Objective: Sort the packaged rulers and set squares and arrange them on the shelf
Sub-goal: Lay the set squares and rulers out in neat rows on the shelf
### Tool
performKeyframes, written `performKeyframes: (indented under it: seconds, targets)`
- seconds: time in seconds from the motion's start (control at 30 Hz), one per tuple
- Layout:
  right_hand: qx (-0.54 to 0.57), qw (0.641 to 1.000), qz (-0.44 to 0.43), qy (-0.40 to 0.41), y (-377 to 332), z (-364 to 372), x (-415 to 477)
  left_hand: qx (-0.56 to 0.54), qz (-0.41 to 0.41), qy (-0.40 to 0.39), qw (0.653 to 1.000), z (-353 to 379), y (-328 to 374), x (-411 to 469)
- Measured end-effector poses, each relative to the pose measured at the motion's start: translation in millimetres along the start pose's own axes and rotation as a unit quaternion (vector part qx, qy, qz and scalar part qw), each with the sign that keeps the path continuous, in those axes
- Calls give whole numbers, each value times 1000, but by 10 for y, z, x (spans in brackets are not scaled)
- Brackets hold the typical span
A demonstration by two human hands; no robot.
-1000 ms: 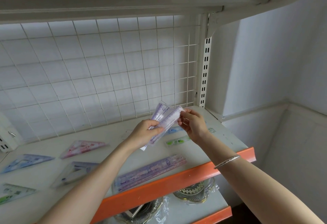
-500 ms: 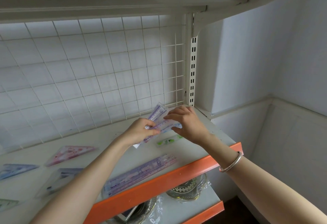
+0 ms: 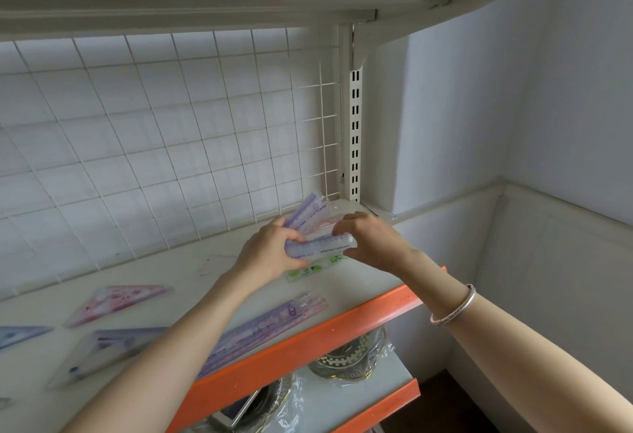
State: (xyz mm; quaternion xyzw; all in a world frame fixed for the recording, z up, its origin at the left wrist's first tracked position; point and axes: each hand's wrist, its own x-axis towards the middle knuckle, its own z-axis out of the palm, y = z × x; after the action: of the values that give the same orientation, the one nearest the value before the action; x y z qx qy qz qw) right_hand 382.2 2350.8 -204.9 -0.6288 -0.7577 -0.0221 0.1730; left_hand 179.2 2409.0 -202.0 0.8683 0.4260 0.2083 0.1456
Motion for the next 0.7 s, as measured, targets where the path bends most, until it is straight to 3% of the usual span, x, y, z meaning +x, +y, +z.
performKeyframes:
  seconds: [0.3, 0.5, 0.7]
  targets:
    - [22, 997, -12, -69, -54, -30, -94, -31, 3, -31, 999, 179, 22, -50]
    - [-10, 989, 29, -143, 98, -133, -177, -250, -92, -33, 963, 132, 24, -77]
    - [-4, 980, 50, -195, 151, -145, -237, -341, -106, -52, 933, 139, 139, -92]
